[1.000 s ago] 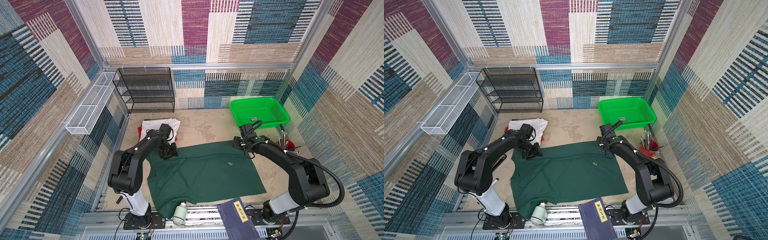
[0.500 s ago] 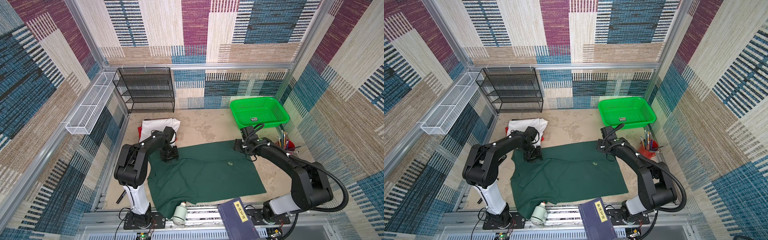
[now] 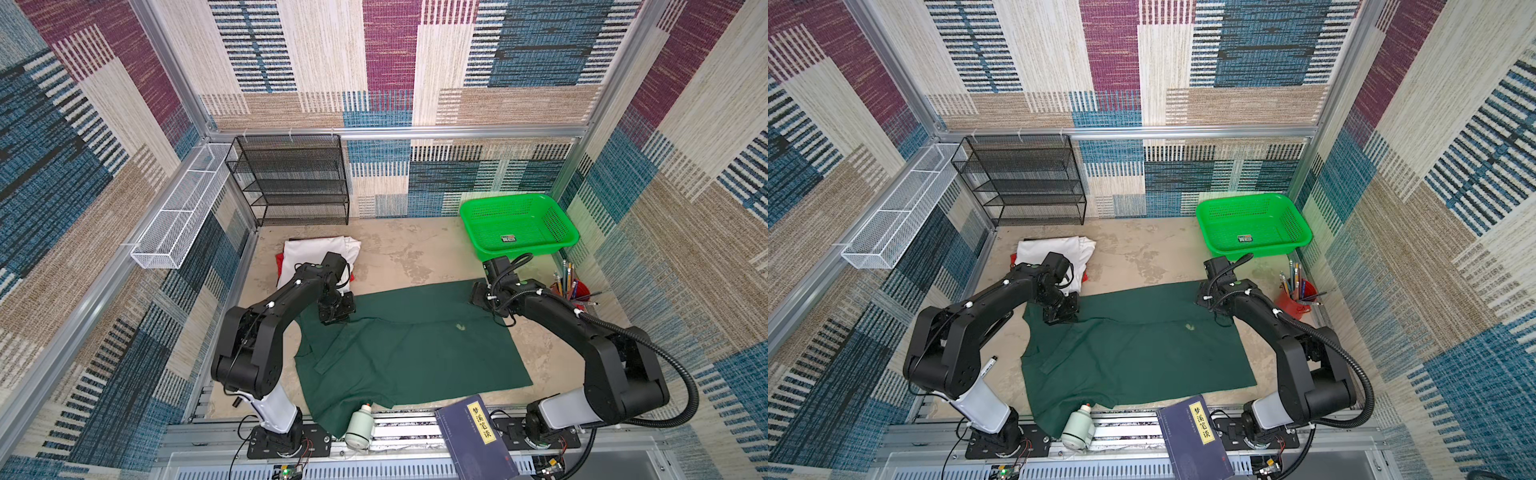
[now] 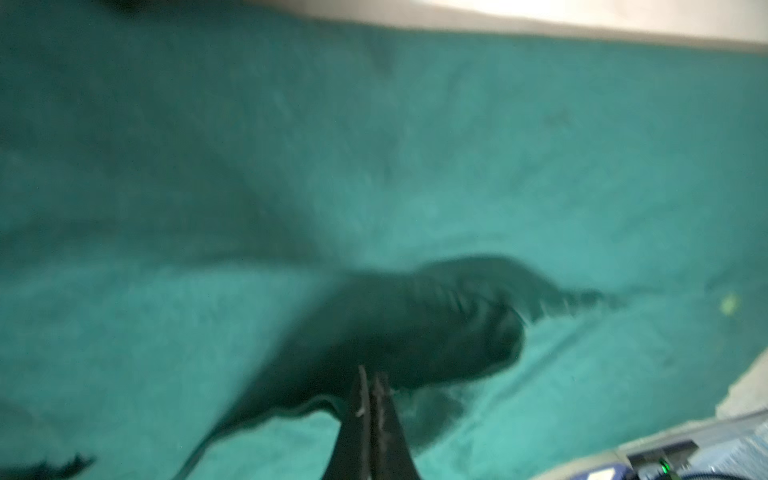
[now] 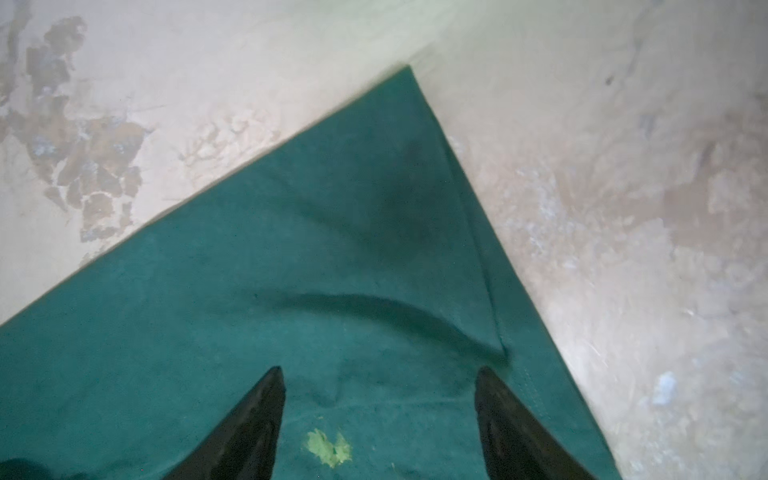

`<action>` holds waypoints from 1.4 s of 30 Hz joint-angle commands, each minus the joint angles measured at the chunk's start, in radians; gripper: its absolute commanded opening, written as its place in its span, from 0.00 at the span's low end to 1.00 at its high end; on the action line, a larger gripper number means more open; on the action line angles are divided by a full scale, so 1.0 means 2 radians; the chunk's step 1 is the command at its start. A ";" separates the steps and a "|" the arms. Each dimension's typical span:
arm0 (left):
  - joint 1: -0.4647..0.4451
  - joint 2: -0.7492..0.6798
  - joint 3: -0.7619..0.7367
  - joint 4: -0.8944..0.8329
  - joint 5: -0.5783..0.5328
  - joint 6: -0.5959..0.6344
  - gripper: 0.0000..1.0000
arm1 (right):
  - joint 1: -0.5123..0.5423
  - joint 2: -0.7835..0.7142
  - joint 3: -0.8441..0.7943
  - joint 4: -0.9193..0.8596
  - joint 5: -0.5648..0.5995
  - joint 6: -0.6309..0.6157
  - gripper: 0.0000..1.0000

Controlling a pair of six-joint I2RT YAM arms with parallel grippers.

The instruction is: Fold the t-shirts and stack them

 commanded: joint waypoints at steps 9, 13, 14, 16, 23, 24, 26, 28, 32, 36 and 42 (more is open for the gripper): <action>-0.076 -0.087 -0.069 -0.064 0.156 0.023 0.12 | -0.045 -0.052 -0.053 0.006 -0.031 0.038 0.73; -0.082 -0.104 -0.095 -0.048 0.224 0.033 0.30 | -0.046 -0.041 -0.049 0.010 -0.038 0.038 0.73; -0.082 -0.114 -0.095 -0.043 0.222 0.035 0.37 | -0.046 -0.038 -0.048 0.010 -0.038 0.039 0.73; -0.077 -0.136 -0.085 -0.041 0.187 0.033 0.46 | -0.046 -0.035 -0.051 0.009 -0.040 0.042 0.73; 0.004 -0.171 -0.076 -0.031 -0.030 -0.035 0.46 | -0.048 -0.015 -0.054 0.011 -0.039 0.037 0.72; 0.025 -0.166 -0.082 -0.025 -0.036 -0.043 0.46 | -0.048 -0.010 -0.053 0.012 -0.039 0.035 0.72; 0.062 -0.153 -0.092 -0.016 -0.042 -0.051 0.46 | -0.048 -0.002 -0.049 0.011 -0.038 0.033 0.70; 0.080 -0.141 -0.101 0.003 -0.046 -0.050 0.46 | -0.050 0.004 -0.048 0.014 -0.033 0.032 0.66; 0.089 -0.113 -0.107 0.019 -0.050 -0.055 0.46 | -0.059 0.019 -0.044 0.033 -0.033 0.031 0.54; 0.089 -0.097 -0.124 0.053 -0.036 -0.073 0.45 | -0.064 0.048 -0.027 0.047 -0.047 0.027 0.47; 0.089 -0.060 -0.145 0.082 -0.022 -0.095 0.44 | -0.068 0.080 -0.011 0.058 -0.068 0.025 0.28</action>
